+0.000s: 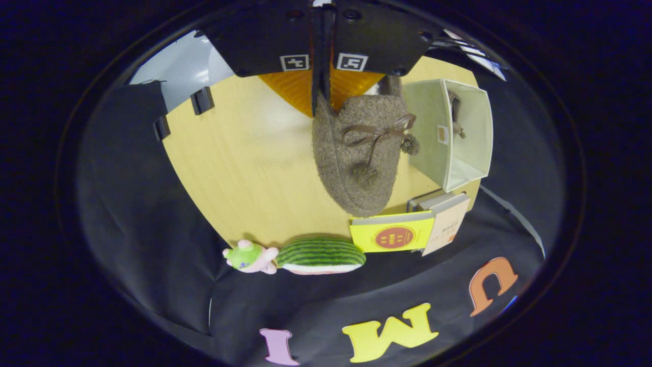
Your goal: Open the storage box then place both shoes into the box .Put the left shoe in first, then the right shoe, with the right side of both shoes facing outward in a uniform manner.
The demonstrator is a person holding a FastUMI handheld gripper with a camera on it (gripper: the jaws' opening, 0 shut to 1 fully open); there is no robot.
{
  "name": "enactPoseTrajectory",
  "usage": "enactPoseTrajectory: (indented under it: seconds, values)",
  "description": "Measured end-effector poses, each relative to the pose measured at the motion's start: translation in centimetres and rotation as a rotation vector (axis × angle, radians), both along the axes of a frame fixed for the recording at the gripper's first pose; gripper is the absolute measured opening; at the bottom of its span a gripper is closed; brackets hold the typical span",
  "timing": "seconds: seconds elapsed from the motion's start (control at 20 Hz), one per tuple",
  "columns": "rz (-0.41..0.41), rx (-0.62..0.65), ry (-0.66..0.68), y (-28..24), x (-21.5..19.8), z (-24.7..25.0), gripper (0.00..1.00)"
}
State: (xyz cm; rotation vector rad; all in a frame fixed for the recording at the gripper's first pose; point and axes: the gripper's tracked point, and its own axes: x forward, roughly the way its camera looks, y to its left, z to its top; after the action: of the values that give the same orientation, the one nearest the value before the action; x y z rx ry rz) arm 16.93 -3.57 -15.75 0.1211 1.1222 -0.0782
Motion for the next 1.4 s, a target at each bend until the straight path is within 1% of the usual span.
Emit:
enactPoseTrajectory:
  seconds: [0.3, 0.45, 0.6, 0.7, 0.85, 0.95, 1.25, 1.4]
  values:
    - [0.056, 0.025, -0.033, 6.6, 0.3, 2.3, 0.06]
    - [0.083, 0.037, -0.033, 10.3, 0.2, 2.3, 0.06]
    - [0.126, 0.056, -0.064, 14.5, 0.5, 2.5, 0.06]
    - [0.127, 0.105, -0.084, 17.3, 0.7, 2.3, 0.06]
    - [0.072, 0.222, -0.130, 20.5, 1.9, 1.9, 0.06]
    - [0.067, 0.268, -0.152, 22.3, 2.5, 1.2, 0.06]
    - [0.076, 0.255, -0.144, 24.6, 2.5, -1.9, 0.08]
    - [0.075, 0.259, -0.165, 25.1, 3.3, -2.7, 0.09]
